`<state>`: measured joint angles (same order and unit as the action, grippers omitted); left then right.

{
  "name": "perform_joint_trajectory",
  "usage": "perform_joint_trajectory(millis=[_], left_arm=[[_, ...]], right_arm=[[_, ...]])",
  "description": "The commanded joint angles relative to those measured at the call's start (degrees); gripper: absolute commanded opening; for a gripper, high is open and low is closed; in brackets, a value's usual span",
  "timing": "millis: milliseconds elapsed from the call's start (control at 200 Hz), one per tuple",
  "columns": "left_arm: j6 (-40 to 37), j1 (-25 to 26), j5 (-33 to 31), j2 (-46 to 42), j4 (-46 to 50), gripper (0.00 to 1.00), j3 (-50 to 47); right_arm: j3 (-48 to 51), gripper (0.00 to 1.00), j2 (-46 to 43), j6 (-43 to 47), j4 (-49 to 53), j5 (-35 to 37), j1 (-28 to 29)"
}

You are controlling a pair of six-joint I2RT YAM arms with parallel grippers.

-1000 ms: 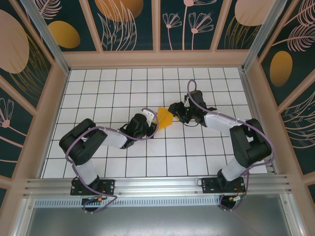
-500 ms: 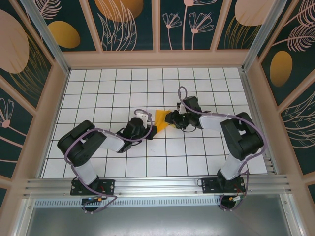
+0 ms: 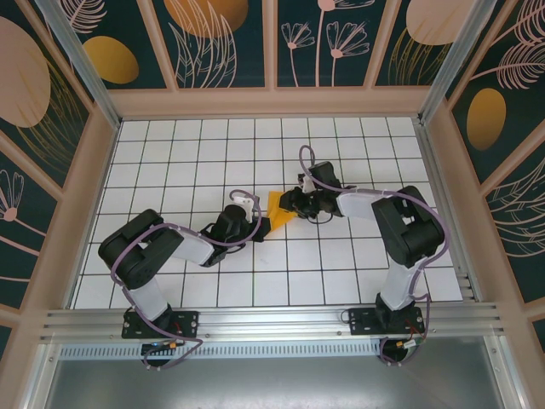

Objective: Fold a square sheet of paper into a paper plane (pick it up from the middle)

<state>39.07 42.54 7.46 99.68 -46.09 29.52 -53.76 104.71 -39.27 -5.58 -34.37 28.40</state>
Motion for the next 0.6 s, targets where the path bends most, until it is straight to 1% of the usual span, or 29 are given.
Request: perform_joint_trajectory(millis=[0, 70, 145, 320, 400, 596], left_arm=[[1.07, -0.01, -0.26, -0.63, -0.79, 0.09, -0.19], [1.26, -0.01, -0.26, -0.55, -0.16, 0.11, 0.13], [1.51, -0.01, -0.2, -0.42, 0.91, 0.16, 0.68], [1.74, -0.02, -0.12, 0.07, 3.29, 0.26, 2.71], [1.6, -0.06, -0.36, 0.42, 4.43, 0.27, 3.77], [1.11, -0.01, -1.26, 1.84, 7.18, 0.27, 5.6]], right_arm=[[-0.85, 0.36, 1.82, 1.08, 0.97, -0.35, 0.69], [-0.97, 0.37, 2.19, 0.95, 0.84, -0.35, 0.86], [-0.98, 0.38, 2.44, 0.86, 0.69, -0.32, 1.04], [-0.92, 0.44, 3.14, 0.86, 0.98, -0.19, 1.15], [-0.84, 0.45, 3.31, 1.01, 1.23, 0.17, 1.13], [-0.56, 0.46, 2.83, 1.36, 0.9, -0.32, 1.13]])
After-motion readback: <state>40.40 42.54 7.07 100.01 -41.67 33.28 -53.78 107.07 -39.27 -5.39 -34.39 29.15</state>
